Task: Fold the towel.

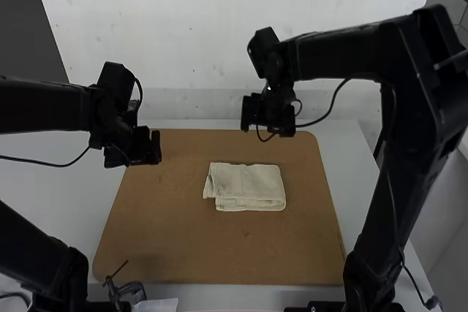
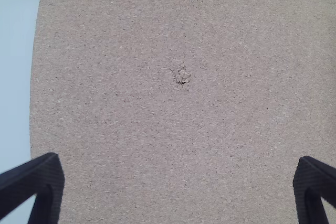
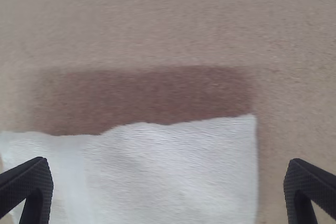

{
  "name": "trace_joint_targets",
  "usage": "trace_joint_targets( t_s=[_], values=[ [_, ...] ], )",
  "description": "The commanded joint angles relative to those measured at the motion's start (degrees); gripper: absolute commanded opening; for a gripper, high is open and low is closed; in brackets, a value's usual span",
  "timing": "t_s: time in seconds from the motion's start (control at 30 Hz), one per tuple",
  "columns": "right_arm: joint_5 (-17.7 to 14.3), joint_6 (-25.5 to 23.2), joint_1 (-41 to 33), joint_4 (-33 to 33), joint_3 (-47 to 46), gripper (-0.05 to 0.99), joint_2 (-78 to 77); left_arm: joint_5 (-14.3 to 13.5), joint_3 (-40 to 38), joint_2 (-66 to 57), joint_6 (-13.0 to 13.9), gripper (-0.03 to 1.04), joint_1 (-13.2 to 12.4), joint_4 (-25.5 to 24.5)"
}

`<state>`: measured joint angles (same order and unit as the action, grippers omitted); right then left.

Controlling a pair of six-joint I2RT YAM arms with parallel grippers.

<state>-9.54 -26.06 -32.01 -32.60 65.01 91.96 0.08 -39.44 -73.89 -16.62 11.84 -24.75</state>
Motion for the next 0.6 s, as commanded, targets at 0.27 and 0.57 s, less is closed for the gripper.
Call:
trace_joint_targets(
  t_s=[0.27, 0.57],
  values=[
    [-1.6, 11.6, 17.3, 11.7, -24.8, 0.96, -31.5, -2.5, 4.2, 10.8, -0.1, 0.98, 4.2, 0.1],
    [-2.5, 19.2, 26.2, 13.1, -39.1, 0.96, -61.9, -3.5, 3.8, 22.0, -3.5, 0.97, 4.3, -1.2]
  ],
)
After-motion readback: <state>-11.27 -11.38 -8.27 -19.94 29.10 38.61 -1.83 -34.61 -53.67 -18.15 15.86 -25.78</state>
